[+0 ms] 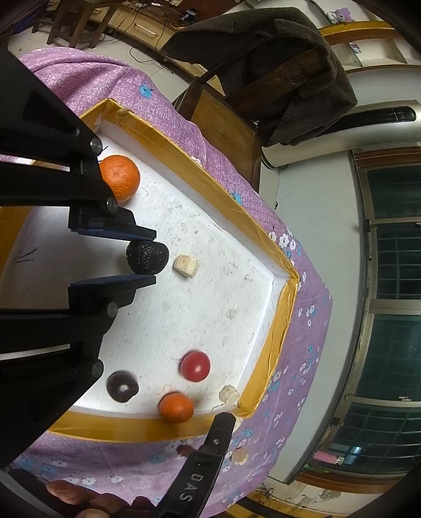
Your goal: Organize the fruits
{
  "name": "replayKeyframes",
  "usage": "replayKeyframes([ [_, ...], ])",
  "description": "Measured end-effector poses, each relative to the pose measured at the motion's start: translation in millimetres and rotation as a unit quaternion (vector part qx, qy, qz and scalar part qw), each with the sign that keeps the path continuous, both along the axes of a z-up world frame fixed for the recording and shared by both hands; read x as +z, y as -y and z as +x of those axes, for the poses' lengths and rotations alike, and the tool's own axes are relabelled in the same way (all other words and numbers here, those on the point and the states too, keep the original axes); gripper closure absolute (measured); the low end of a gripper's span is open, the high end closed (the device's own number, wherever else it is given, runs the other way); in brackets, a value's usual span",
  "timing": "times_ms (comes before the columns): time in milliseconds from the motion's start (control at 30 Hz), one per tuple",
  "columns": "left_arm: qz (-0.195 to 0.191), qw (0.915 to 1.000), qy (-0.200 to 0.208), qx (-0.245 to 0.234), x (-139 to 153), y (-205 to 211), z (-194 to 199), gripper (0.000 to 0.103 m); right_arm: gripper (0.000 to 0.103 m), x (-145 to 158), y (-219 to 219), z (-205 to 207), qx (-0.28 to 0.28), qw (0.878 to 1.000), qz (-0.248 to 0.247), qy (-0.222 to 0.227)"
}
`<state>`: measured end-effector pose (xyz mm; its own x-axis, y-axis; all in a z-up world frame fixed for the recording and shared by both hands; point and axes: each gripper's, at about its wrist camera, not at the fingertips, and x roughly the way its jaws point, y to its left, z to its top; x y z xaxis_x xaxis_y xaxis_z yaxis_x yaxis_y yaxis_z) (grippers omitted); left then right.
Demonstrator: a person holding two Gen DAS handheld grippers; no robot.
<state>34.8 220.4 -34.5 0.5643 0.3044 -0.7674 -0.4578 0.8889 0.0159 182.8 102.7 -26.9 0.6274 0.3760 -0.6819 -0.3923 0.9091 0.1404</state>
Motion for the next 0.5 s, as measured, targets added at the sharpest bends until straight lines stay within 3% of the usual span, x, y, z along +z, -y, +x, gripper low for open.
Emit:
replayKeyframes([
  [500,-0.011,0.9995,-0.02,0.021,-7.2,-10.7,6.8,0.082,0.073,-16.1,-26.7,43.7,0.0,0.999,-0.029,-0.022],
])
